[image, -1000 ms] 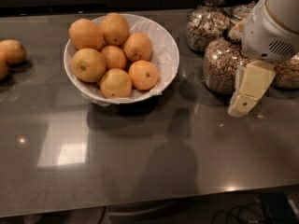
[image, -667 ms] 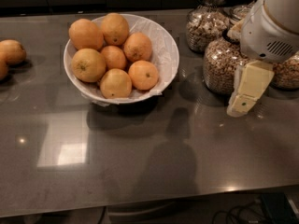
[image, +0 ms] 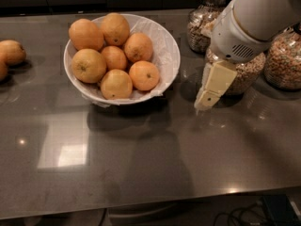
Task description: Pick orange from white bowl
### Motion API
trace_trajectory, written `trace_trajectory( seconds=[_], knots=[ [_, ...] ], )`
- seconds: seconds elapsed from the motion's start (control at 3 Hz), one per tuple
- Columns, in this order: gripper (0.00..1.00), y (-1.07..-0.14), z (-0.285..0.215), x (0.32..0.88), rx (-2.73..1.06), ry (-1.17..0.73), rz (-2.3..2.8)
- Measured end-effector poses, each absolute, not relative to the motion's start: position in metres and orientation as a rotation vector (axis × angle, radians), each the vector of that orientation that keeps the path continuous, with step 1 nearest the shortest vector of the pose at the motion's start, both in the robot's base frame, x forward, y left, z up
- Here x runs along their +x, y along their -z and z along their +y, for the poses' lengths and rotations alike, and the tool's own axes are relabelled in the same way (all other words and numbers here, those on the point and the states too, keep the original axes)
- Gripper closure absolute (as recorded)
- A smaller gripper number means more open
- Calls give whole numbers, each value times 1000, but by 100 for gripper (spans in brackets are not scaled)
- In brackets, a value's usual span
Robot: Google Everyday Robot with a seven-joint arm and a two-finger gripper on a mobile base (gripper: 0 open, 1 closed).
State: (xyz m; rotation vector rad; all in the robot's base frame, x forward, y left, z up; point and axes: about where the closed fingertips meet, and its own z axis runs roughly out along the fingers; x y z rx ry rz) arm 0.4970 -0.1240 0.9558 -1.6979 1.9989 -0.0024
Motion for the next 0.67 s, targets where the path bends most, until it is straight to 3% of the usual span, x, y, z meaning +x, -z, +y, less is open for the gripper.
trace_trajectory(
  seconds=[0.33,0.67],
  knots=[
    [0,-959,-88,513,-1702,-44,1895],
    [0,-959,-88,513,-1702,-44,1895]
  ],
)
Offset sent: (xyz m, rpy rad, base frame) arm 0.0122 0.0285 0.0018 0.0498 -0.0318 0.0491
